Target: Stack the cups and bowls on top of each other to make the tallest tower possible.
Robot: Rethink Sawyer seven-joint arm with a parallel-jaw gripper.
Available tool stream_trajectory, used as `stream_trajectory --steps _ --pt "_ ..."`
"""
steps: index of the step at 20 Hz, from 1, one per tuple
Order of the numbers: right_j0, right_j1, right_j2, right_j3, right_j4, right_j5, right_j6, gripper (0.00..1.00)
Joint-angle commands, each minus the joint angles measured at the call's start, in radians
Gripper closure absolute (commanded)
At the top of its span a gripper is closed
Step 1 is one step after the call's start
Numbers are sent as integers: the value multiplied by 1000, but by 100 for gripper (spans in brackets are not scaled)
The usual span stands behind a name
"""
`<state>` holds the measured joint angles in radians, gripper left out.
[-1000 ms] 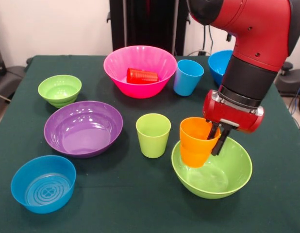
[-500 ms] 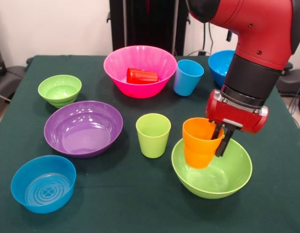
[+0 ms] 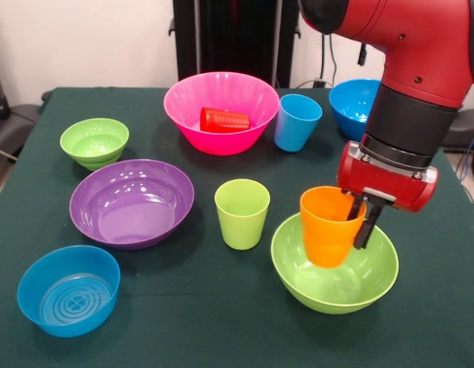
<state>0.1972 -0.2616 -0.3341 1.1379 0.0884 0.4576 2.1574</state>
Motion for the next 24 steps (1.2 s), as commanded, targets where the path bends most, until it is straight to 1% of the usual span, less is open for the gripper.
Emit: stream_trajectory --steps 1,6,9,20,24 --pt "19 11 44 62 44 83 204 100" --pt "19 14 49 88 54 40 196 100" --pt "25 16 50 105 49 13 188 100" --pt "48 48 32 129 53 -85 215 100" --pt "65 62 6 112 63 -76 224 100"
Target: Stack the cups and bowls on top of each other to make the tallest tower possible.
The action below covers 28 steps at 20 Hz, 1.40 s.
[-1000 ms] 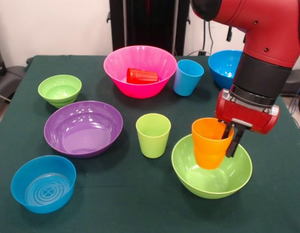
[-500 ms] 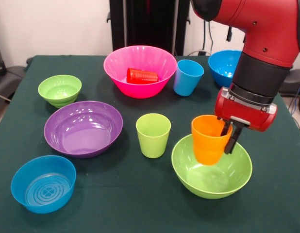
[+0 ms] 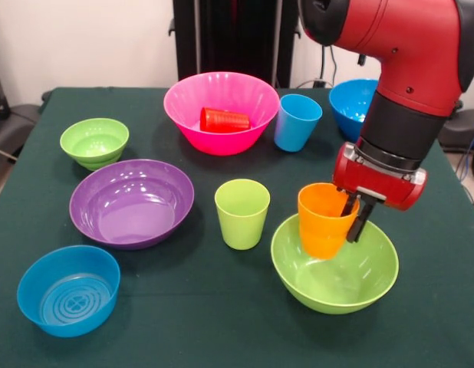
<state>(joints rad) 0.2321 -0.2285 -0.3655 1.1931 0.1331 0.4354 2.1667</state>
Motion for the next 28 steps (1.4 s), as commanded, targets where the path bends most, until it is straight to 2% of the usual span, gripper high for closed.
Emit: stream_trajectory --steps 1,11,17,28 --pt "37 40 32 59 22 -63 223 100" --pt "67 102 -7 21 81 -68 249 100" --pt "77 113 -22 11 112 -71 245 100" --pt "57 107 11 29 126 -129 204 100"
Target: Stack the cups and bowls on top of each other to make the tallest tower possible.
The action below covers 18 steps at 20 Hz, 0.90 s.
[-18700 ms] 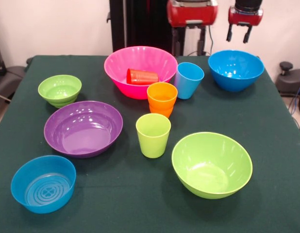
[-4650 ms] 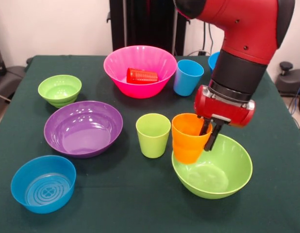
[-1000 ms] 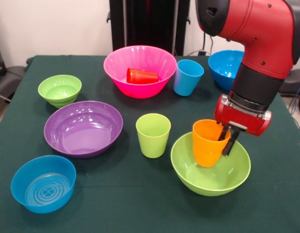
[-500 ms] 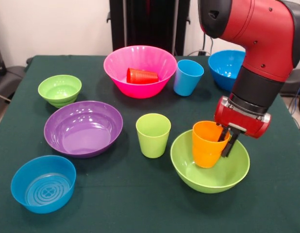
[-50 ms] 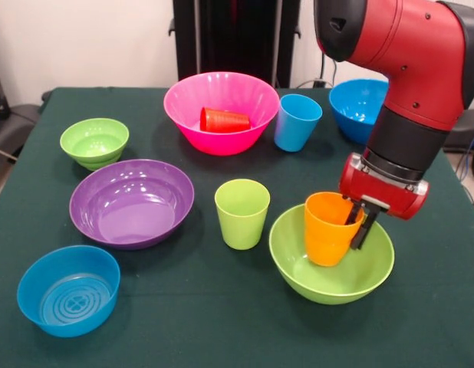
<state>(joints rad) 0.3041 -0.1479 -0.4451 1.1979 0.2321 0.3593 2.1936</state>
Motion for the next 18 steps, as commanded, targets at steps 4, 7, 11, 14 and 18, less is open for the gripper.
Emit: stream_trajectory --steps 4,7,11,14,18 --pt "-9 38 84 18 33 -66 186 100" --pt "-9 43 84 14 36 -76 184 100" --pt "-16 49 91 9 40 -92 175 100" --pt "-24 61 99 -2 43 -110 168 100" --pt "-23 81 92 -23 49 -112 170 100"
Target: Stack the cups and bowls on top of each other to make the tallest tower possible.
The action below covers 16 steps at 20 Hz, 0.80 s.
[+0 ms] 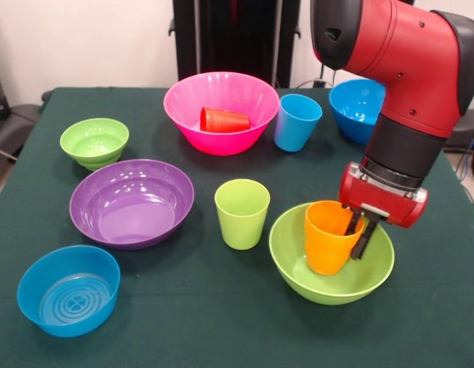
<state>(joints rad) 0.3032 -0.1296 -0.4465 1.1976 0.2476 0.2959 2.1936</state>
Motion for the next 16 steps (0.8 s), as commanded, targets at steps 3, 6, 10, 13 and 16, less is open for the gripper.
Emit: stream_trajectory --steps 3,6,10,13,16 --pt "-23 60 96 -21 33 -49 164 100" --pt "-24 60 98 -19 32 -52 157 100" --pt "-23 60 98 -21 35 -41 152 100" --pt "-25 58 102 -20 32 -41 146 100" --pt "-29 58 105 -19 30 -47 141 100"
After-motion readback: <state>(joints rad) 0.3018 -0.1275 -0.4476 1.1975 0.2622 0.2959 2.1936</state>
